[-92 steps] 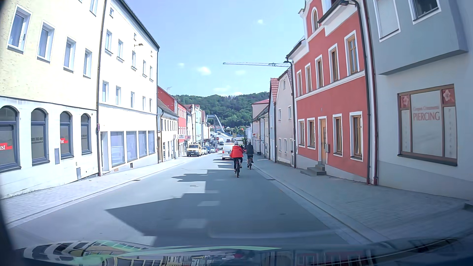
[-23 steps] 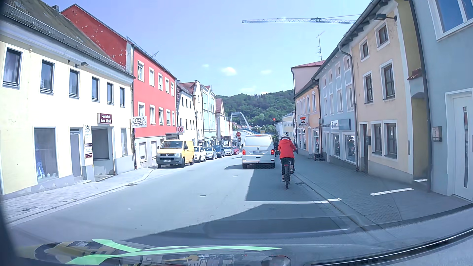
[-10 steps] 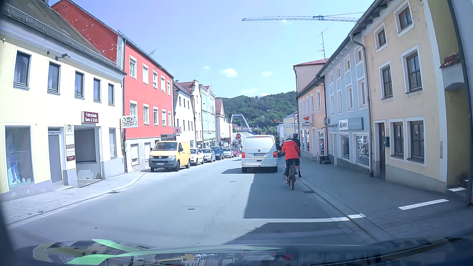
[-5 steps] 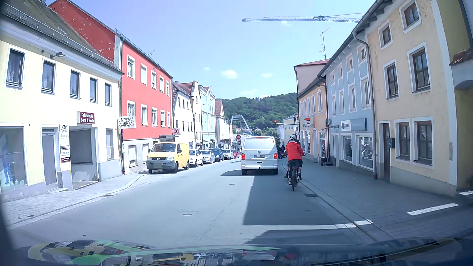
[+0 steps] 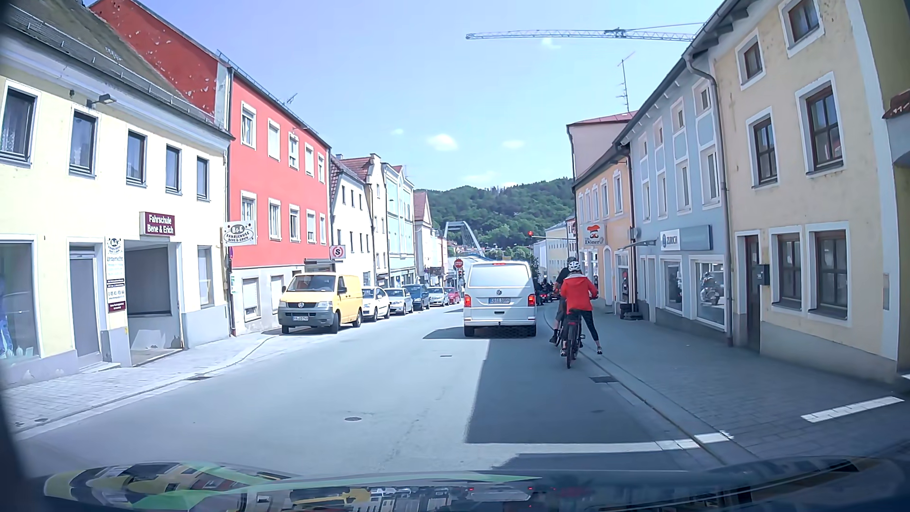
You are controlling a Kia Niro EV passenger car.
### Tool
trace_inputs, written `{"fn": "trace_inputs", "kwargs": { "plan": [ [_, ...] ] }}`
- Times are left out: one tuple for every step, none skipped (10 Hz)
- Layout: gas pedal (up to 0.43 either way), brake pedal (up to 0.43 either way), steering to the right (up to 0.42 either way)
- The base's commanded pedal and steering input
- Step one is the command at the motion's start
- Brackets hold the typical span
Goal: Follow the waypoints while adhering to traffic rules and regulations
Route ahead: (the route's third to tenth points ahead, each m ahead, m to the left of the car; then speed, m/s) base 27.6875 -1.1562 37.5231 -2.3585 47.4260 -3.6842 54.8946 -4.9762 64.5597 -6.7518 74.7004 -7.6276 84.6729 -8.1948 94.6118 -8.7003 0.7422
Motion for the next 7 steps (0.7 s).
{"fn": "trace_inputs", "kwargs": {
  "plan": [
    [0.000,0.098,-0.003],
    [0.000,0.104,-0.003],
    [0.000,0.104,-0.003],
    [0.000,0.104,-0.003],
    [0.000,0.104,-0.003],
    [0.000,0.104,-0.003],
    [0.000,0.104,-0.003]
  ]
}}
